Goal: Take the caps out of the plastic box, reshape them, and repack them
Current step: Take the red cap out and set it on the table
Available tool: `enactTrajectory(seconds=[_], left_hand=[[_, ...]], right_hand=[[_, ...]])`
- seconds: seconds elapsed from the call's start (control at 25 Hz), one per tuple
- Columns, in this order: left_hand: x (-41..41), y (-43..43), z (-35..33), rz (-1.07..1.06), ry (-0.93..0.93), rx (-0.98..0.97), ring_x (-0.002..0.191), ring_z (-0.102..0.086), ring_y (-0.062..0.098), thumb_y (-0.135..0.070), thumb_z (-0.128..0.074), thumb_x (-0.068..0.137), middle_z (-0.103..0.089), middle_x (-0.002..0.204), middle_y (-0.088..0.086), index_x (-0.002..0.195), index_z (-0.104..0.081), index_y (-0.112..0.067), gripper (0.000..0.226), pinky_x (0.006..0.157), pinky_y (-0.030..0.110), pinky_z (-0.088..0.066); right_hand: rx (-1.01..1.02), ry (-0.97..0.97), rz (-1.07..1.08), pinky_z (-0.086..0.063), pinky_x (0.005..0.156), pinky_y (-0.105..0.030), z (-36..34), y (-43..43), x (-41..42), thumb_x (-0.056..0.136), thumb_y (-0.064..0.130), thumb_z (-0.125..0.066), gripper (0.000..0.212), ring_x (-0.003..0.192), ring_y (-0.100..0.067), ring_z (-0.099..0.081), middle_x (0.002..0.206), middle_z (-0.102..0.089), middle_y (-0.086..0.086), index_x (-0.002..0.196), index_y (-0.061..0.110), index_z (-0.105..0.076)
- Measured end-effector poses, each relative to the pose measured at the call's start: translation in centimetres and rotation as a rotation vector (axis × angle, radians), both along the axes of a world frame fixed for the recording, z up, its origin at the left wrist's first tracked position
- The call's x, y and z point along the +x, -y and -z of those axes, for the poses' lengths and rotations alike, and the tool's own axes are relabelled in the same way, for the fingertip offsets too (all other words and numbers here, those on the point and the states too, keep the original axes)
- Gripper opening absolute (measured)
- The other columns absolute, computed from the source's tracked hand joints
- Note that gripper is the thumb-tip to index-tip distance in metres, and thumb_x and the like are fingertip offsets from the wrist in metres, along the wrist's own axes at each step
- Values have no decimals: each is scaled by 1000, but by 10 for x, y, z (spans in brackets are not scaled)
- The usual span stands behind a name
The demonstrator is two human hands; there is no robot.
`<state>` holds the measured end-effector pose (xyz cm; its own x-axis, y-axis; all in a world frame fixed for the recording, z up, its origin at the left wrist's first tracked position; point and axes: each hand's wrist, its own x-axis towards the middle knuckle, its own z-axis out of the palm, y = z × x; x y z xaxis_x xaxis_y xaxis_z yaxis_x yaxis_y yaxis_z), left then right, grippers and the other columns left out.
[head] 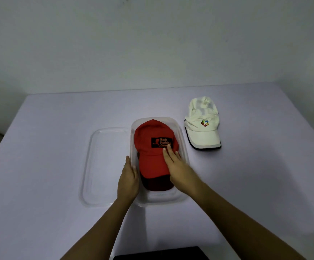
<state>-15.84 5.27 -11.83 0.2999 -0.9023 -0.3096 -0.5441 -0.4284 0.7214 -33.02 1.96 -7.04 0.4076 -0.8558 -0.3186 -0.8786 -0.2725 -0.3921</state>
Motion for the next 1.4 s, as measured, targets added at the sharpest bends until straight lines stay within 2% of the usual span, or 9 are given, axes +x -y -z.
enactTrajectory(seconds=[0.16, 0.36, 0.48, 0.6, 0.76, 0.88, 1.08, 1.24, 1.4], left_hand=[[-8, 9, -41, -130, -86, -118, 145, -21, 23, -35, -23, 102, -25, 156, 9, 147, -25, -10, 51, 117, 35, -17], [-46, 34, -120, -201, -975, -57, 97, -64, 15, -53, -26, 97, -69, 103, -3, 115, -61, -25, 48, 89, 35, -50], [-76, 45, -128, -101, -901, -203, 98, -66, 17, -49, -35, 96, -71, 101, 3, 99, -66, -21, 42, 90, 37, -51], [-113, 50, -130, -24, -802, -257, 70, -52, 9, -36, -34, 100, -54, 75, 5, 75, -54, -16, 38, 73, 29, -45], [-185, 52, -116, 79, -731, -205, 65, -48, 3, -31, -32, 100, -53, 71, -3, 72, -51, -18, 37, 70, 26, -43], [-252, 46, -91, 144, -661, -138, 76, -52, 10, -33, -31, 100, -59, 80, -3, 79, -55, -18, 35, 77, 30, -44], [-347, 41, -35, 189, -546, -74, 116, -49, 11, -23, -34, 100, -50, 121, -9, 136, -42, -19, 37, 102, 31, -39], [-379, 41, 4, 209, -440, 22, 112, -51, 16, -12, -36, 97, -53, 127, 0, 141, -36, -15, 44, 103, 37, -42], [-389, 41, 30, 223, -300, 130, 121, -44, 31, -10, -38, 94, -48, 129, 17, 147, -25, -14, 55, 108, 44, -35]], right_hand=[[-266, 149, 106, -32, 110, -48, -9, -24, -11, 91, -1, -42, 75, 145, -33, -2, 153, 15, -3, 148, 16, 4], [-626, 226, 170, -25, 104, -54, -14, -48, -28, 94, 36, -38, 65, 142, -34, -13, 160, 11, -2, 150, 29, -4], [-685, 363, 352, -25, 107, -48, -28, -58, -47, 92, 23, -53, 77, 144, -26, -6, 158, 14, 1, 145, 47, -3], [-296, 697, 499, -28, 112, -25, -49, -74, -82, 71, -13, -58, 111, 144, -2, -1, 156, 9, 17, 134, 65, -10], [47, 1267, 951, -47, 91, -26, -50, -81, -163, 61, 9, -63, 83, 123, -6, -47, 135, -37, 23, 134, 40, -35], [153, 1218, 1063, -47, 94, -41, -32, -75, -224, 56, 32, -81, 94, 115, -15, -54, 132, -50, 8, 137, 34, -33], [100, 1049, 1137, -51, 85, -38, 0, -45, -316, 60, 16, -84, 82, 104, -16, -59, 120, -55, 3, 130, 25, -43], [192, 932, 1065, -50, 79, -26, 31, -23, -356, 70, 6, -78, 68, 94, -8, -61, 113, -60, 3, 128, 22, -47], [279, 847, 998, -50, 96, -43, 62, -13, -368, 66, 21, -78, 66, 109, -20, -63, 120, -65, 0, 126, 29, -53]])
